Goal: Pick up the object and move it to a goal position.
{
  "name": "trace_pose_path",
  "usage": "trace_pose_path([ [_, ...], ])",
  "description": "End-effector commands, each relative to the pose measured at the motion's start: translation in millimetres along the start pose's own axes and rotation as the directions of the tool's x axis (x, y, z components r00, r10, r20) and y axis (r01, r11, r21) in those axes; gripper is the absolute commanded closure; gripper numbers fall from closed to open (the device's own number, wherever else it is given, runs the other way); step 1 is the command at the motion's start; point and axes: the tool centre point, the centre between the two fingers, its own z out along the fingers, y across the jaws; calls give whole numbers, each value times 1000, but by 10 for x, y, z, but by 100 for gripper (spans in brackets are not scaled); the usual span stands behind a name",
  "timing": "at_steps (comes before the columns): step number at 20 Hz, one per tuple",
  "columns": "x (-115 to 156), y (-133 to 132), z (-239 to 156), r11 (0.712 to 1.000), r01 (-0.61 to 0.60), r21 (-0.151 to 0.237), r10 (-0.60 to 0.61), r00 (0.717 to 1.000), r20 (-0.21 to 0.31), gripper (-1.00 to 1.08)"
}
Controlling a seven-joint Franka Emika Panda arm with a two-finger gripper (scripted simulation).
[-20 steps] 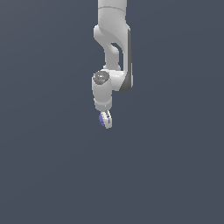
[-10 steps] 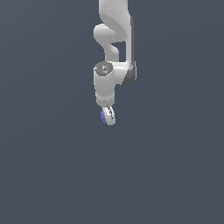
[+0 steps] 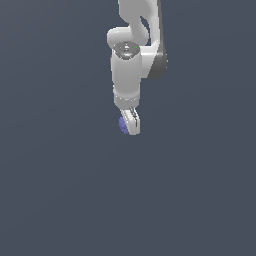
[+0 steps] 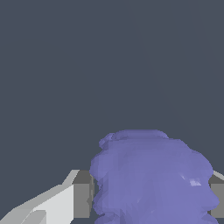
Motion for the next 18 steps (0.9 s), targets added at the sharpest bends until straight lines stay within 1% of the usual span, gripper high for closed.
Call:
trace_pose_path([
  [1, -50, -77, -253, 1000, -1, -1, 1, 1000, -1, 108],
  [12, -268, -450, -1321, 1000, 0, -1, 0, 1000, 0, 108],
  [18, -360, -623, -1767, 1000, 1, -1, -1, 1000, 2, 108],
])
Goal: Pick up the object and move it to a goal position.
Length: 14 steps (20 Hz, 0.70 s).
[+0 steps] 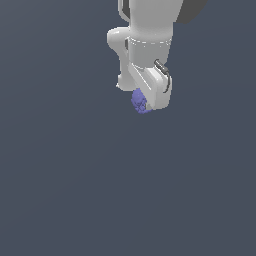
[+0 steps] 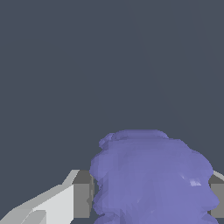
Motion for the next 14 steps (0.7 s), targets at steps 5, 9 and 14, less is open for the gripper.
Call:
trace_pose_path([
  [5, -67, -135, -337, 1000, 0, -1, 0, 1000, 1, 108],
  [9, -89, -186, -449, 1000, 1, -1, -1, 1000, 2, 108],
  [14, -98, -217, -511, 1000, 1, -1, -1, 1000, 2, 108],
])
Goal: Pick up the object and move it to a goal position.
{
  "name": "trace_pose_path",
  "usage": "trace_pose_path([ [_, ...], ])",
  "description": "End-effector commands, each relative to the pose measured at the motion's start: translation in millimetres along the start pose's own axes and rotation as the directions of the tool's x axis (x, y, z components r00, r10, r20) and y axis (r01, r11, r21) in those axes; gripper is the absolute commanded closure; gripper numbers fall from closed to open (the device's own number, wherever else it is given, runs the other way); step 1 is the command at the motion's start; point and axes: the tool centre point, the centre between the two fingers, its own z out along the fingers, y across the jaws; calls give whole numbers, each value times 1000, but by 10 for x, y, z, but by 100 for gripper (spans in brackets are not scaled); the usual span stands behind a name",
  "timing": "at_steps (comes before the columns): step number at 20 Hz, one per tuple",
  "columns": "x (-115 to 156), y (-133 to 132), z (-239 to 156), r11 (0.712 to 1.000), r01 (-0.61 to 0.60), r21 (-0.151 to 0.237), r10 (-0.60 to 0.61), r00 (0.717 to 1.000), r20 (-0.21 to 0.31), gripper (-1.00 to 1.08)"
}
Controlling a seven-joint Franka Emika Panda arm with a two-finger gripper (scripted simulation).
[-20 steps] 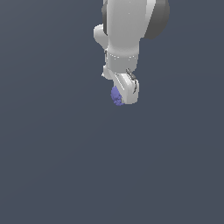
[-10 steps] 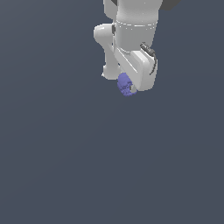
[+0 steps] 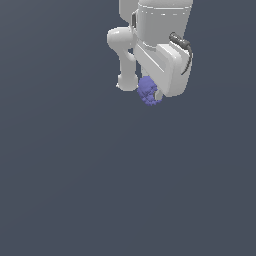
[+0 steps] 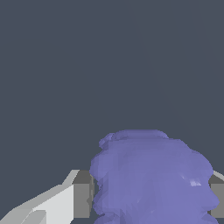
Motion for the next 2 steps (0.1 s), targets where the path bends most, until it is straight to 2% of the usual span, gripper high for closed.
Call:
trace_pose_path([
  [1, -2, -10, -20, 1000, 0, 0, 0, 1000, 0, 108],
  [2, -2, -11, -21, 1000, 0, 0, 0, 1000, 0, 108],
])
